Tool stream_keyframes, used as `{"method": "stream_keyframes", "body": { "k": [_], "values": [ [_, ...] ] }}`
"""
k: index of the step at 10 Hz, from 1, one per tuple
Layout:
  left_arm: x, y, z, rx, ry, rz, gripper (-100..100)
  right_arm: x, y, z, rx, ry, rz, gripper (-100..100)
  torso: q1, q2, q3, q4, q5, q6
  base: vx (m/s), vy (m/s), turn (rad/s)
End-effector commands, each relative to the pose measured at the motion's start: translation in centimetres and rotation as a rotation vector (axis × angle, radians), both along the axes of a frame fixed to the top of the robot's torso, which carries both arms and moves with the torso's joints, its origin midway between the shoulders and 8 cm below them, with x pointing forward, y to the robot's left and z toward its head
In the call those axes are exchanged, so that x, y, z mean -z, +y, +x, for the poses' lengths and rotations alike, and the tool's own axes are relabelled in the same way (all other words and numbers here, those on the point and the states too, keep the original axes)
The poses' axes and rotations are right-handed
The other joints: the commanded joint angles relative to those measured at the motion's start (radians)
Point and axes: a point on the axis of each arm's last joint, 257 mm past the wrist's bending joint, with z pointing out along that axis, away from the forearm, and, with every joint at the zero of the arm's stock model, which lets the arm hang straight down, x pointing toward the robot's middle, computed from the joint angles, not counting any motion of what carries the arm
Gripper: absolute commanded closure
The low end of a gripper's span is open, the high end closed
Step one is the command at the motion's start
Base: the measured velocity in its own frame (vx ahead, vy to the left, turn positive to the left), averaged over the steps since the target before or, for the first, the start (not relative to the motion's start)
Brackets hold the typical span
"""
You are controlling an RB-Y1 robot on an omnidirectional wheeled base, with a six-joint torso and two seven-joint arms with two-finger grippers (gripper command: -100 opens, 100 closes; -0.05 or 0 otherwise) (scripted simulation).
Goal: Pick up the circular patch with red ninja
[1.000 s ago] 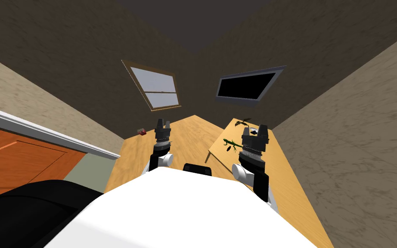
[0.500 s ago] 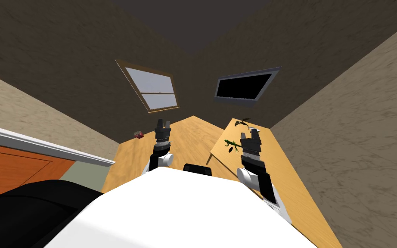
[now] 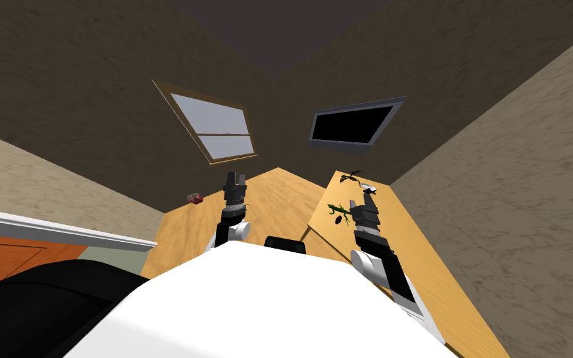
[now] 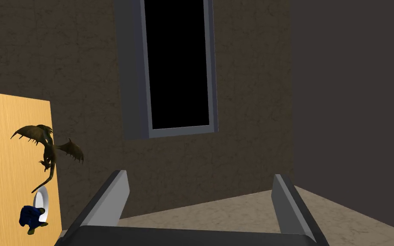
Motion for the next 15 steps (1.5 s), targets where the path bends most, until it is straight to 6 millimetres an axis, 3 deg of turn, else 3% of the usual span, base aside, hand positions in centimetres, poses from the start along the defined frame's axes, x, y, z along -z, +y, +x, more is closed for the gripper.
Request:
{"method": "stream_keyframes", "body": {
  "k": [1, 3, 4, 5, 7, 8, 9, 10, 11, 12, 13, 14, 15],
  "values": [
    [0.0, 0.0, 0.0, 0.000, 0.000, 0.000, 0, 1.5, -1.1, 0.3, 0.010, 0.039, 0.023, -100, 0.000, 0.000, 0.000, 0.000, 0.000, 0.000, 0.062, 0.088, -0.047],
    [0.0, 0.0, 0.0, 0.000, 0.000, 0.000, 0, 6.1, -5.2, -0.5, 0.061, 0.164, 0.103, -100, -0.001, 0.001, 0.000, 0.000, 0.000, 0.000, 0.092, 0.133, -0.112],
    [0.0, 0.0, 0.0, 0.000, 0.000, 0.000, 0, 6.5, -5.2, -0.4, 0.061, 0.176, 0.114, -100, 0.003, -0.002, -0.001, 0.000, 0.000, 0.000, 0.103, 0.138, -0.064],
    [0.0, 0.0, 0.0, 0.000, 0.000, 0.000, 0, 8.8, -7.3, -1.2, 0.092, 0.236, 0.160, -100, 0.002, -0.002, -0.001, 0.000, 0.001, 0.000, 0.104, 0.134, -0.067],
    [0.0, 0.0, 0.0, 0.000, 0.000, 0.000, 0, 9.0, -7.4, -1.2, 0.092, 0.244, 0.168, -100, -0.001, -0.001, 0.000, 0.000, 0.000, -0.001, 0.055, 0.059, -0.028],
    [0.0, 0.0, 0.0, 0.000, 0.000, 0.000, 0, 11.3, -9.4, -2.2, 0.124, 0.299, 0.222, -100, -0.005, 0.002, 0.001, 0.000, -0.001, -0.001, 0.070, 0.049, -0.079],
    [0.0, 0.0, 0.0, 0.000, 0.000, 0.000, 0, 11.6, -9.4, -2.2, 0.125, 0.310, 0.226, -100, -0.005, 0.001, 0.000, 0.000, -0.001, 0.000, 0.077, 0.063, -0.066],
    [0.0, 0.0, 0.0, 0.000, 0.000, 0.000, 0, 13.8, -11.5, -3.5, 0.159, 0.362, 0.284, -100, -0.004, 0.000, 0.000, 0.000, -0.001, -0.001, 0.106, 0.108, -0.077],
    [0.0, 0.0, 0.0, 0.000, 0.000, 0.000, 0, 14.1, -11.5, -3.5, 0.160, 0.374, 0.288, -100, -0.002, -0.001, -0.001, 0.000, 0.000, 0.000, 0.091, 0.121, -0.054],
    [0.0, 0.0, 0.0, 0.000, 0.000, 0.000, 0, 15.8, -13.5, -4.9, 0.195, 0.408, 0.344, -100, -0.001, -0.001, -0.001, 0.000, 0.000, -0.001, 0.092, 0.109, -0.117],
    [0.0, 0.0, 0.0, 0.000, 0.000, 0.000, 0, 16.5, -13.4, -5.0, 0.197, 0.435, 0.353, -100, -0.001, -0.001, -0.001, 0.000, 0.000, 0.000, 0.072, 0.093, -0.063],
    [0.0, 0.0, 0.0, 0.000, 0.000, 0.000, 0, 18.5, -15.1, -6.5, 0.232, 0.483, 0.418, -100, -0.002, 0.000, 0.000, 0.000, 0.000, -0.001, 0.079, 0.106, -0.078],
    [0.0, 0.0, 0.0, 0.000, 0.000, 0.000, 0, 18.9, -15.2, -6.6, 0.235, 0.493, 0.422, -100, -0.001, 0.000, 0.000, 0.000, 0.000, 0.000, 0.077, 0.081, -0.071]
  ]
}}
